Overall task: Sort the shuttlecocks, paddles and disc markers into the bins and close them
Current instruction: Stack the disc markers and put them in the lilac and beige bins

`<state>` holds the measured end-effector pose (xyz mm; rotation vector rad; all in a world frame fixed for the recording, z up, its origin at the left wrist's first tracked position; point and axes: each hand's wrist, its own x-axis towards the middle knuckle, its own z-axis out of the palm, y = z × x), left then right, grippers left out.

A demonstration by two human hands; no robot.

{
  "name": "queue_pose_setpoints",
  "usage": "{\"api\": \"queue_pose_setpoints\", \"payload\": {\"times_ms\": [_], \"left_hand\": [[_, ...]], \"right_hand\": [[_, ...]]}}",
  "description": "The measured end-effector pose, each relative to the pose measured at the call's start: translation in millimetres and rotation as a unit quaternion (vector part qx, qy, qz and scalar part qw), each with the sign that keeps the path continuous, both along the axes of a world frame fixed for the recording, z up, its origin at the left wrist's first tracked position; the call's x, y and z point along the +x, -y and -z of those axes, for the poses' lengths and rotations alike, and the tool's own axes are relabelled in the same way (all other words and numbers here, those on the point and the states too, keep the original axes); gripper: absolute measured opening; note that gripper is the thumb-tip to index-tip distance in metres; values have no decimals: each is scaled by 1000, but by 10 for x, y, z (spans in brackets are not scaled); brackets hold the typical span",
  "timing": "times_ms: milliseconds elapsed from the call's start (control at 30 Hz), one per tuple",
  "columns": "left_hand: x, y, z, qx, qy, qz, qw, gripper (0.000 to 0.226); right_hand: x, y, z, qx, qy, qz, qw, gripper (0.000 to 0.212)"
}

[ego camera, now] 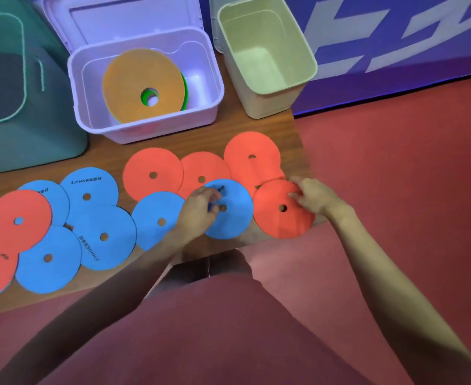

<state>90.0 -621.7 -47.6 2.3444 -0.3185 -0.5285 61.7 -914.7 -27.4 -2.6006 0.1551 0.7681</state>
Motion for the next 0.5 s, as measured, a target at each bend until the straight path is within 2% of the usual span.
{"api": "queue_pose_setpoints", "payload": {"times_ms": [67, 167, 233, 300, 333, 400, 500], "left_hand": [[35, -6, 0, -10, -8, -22, 1000, 23], [81, -44, -47, -22, -20, -41, 999, 18], [105, -71, -111, -44, -34, -62, 997, 11], [115, -75, -238, -110, -104, -109, 983, 12], [117, -69, -317, -166, -162, -140, 963, 22], [119, -63, -475, -289, -280, -200, 894, 35], [53, -86, -559, -407, -315, -268, 814, 21]], "right_hand": [[-8, -61, -149, 29, 15, -20, 999, 37], [-10, -172, -375, 135, 70, 5, 988, 22], [32, -238, -542, 236, 105, 61, 964, 13], [80, -326, -682, 337, 128, 125, 924, 10], [104, -378, -723, 371, 139, 158, 905, 11], [138, -520, -758, 418, 144, 210, 872, 13], [127, -846, -687, 445, 108, 281, 843, 15]]}}
